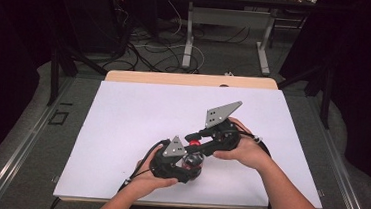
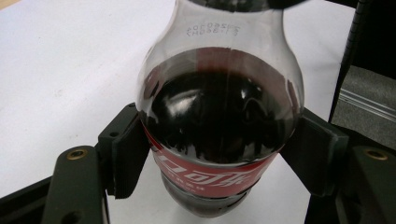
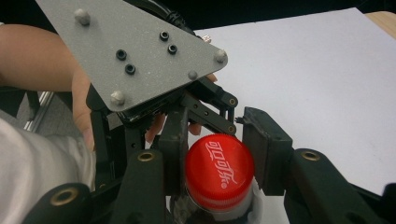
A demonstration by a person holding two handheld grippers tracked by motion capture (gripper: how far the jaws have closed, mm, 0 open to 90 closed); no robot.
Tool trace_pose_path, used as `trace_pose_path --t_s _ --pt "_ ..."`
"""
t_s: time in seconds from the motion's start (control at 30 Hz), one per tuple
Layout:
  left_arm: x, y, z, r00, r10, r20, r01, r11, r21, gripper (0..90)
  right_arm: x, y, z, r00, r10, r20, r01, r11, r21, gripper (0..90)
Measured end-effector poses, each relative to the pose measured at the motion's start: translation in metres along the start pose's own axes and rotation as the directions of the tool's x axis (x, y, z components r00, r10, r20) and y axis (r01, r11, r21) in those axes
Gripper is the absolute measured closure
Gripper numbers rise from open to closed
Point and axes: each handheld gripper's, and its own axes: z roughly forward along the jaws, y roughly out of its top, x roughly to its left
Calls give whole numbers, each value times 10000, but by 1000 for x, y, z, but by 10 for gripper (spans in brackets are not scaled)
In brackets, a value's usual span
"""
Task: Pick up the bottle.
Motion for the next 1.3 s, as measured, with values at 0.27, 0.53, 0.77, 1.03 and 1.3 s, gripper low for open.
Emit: trace_pose_path --t_s 0.27,0.53,0.77,1.03,1.3 --pt "4 -1 -1 9998 -192 -104 195 9994 275 298 5 2 -1 9971 224 734 -210 9996 -191 517" --pt "8 -2 -2 9979 -403 -502 403 9992 -4 297 18 -2 -2 9758 586 2108 -492 9976 -494 446" --pt "12 -2 -4 9945 -628 -843 629 9980 -5 297 34 -6 -1 9313 1089 3477 -810 9923 -938 431" --pt "12 -2 -4 9916 -752 -1049 758 9971 21 297 44 -10 7 8858 1894 4237 -1271 9770 -1711 497" --pt "9 -2 -2 9934 -568 -994 587 9981 169 297 45 -7 17 8574 2415 4544 -1651 9655 -2015 548"
